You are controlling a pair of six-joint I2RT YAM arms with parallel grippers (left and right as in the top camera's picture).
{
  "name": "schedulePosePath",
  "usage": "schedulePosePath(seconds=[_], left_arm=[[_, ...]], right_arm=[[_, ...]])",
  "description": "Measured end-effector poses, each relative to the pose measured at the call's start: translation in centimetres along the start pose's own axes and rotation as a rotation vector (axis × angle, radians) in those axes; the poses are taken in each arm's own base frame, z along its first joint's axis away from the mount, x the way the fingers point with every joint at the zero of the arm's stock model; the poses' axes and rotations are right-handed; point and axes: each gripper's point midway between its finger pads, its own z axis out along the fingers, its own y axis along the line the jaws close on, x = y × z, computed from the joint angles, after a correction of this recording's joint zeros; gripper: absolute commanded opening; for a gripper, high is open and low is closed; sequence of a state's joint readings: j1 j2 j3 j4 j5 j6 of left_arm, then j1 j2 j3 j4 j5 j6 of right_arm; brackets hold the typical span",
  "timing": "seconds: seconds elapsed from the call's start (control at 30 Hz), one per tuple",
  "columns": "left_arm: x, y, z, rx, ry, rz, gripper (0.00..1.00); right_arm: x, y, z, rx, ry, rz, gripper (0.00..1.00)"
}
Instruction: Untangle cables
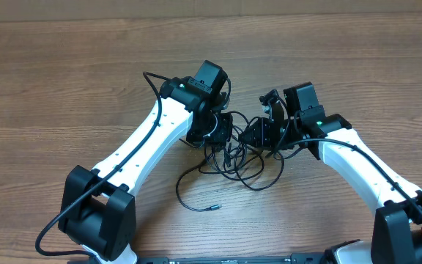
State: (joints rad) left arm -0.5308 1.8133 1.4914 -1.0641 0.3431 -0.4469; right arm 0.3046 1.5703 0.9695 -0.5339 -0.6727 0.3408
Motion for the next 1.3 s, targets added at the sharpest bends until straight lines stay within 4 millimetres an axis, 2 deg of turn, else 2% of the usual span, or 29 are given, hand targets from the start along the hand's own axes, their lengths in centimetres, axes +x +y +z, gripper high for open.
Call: schedulePosePath(seconds=[0.4,0.6,0.8,1.3], left_arm=[[-0.3,0.0,-0.1,0.008,-0.009,0.013,0.04],[-0.9,-0.4,-0.9,0.094,-0.016,0.083,0.04],[-0.4,-2.9,-3.5,0.298,-0.030,0.272,0.04],[1.7,-6.9,-5.9,0.599,0.014,0.410,0.04]], right_arm=[[0.1,0.0,0.0,0.001,0.004,0.003,0.04],[0.1,0.0,0.0,0.002,0.004,0.003,0.04],[0.1,0.0,0.0,0.002,0.004,0.003,0.04],[0.1,-0.1,0.0,0.002,0.005,0.004,0.04]])
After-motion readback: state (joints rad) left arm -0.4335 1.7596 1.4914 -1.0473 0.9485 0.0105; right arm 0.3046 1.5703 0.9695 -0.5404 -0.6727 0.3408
